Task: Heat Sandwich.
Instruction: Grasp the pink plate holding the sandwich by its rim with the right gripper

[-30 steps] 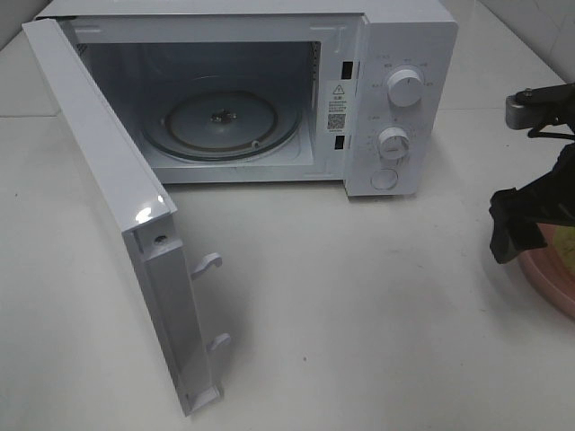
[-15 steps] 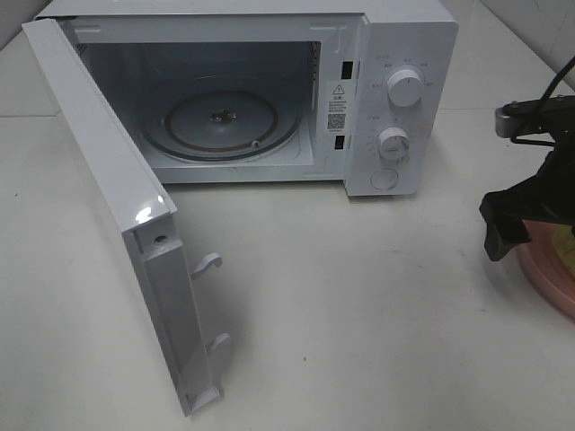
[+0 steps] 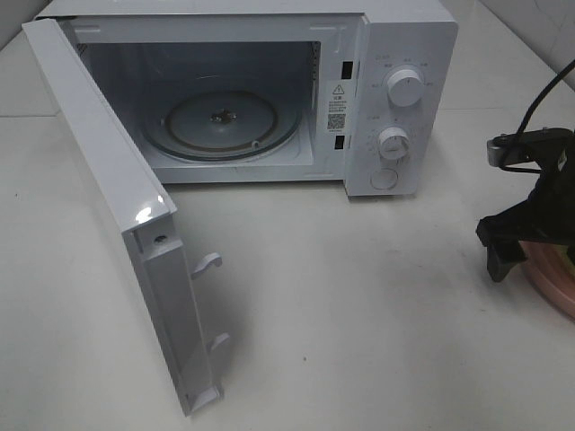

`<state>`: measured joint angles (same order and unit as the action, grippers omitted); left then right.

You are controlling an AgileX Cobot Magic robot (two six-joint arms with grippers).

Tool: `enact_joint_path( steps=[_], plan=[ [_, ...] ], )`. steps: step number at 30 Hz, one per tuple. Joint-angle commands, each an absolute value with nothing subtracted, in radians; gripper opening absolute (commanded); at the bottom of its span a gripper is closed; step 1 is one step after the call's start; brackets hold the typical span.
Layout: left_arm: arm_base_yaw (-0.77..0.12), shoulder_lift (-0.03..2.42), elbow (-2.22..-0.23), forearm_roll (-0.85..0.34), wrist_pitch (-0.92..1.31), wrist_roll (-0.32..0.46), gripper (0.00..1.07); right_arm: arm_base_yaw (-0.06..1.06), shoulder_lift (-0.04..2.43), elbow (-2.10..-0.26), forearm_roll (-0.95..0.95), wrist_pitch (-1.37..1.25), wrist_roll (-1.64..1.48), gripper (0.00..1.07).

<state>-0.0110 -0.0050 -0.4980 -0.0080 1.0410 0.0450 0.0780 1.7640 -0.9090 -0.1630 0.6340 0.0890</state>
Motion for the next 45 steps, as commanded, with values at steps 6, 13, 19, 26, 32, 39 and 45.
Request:
enact_joint_path(
  steps=[6,13,19,26,32,39,45],
  plan=[
    [-0.008,-0.033,-0.495,-0.008,1.037,0.042,1.04,0.068,1.823,-0.913,-0.171,0.607,0.1,0.89],
    [-0.008,-0.033,-0.495,-0.008,1.037,0.042,1.04,0.068,1.868,-0.913,-0.17,0.591,0.102,0.88],
    [-0.008,-0.033,-0.495,-0.008,1.037,0.042,1.04,0.068,1.892,-0.913,-0.152,0.588,0.099,0.87],
    [-0.008,-0.033,-0.495,-0.008,1.037,0.042,1.04,0.068,1.892,-0.913,-0.153,0.59,0.099,0.84],
    [-0.008,-0.033,-0.495,-0.008,1.037,0.042,1.04,0.068,1.892,-0.913,-0.156,0.591,0.1,0.74],
    [-0.008,-0.033,-0.495,-0.008,1.037,0.042,1.04,0.068,1.892,-0.913,-0.17,0.592,0.121,0.42],
    [-0.008,-0.033,-0.495,-0.008,1.037,0.042,1.04,0.068,1.892,-0.913,-0.205,0.604,0.163,0.02]
  ],
)
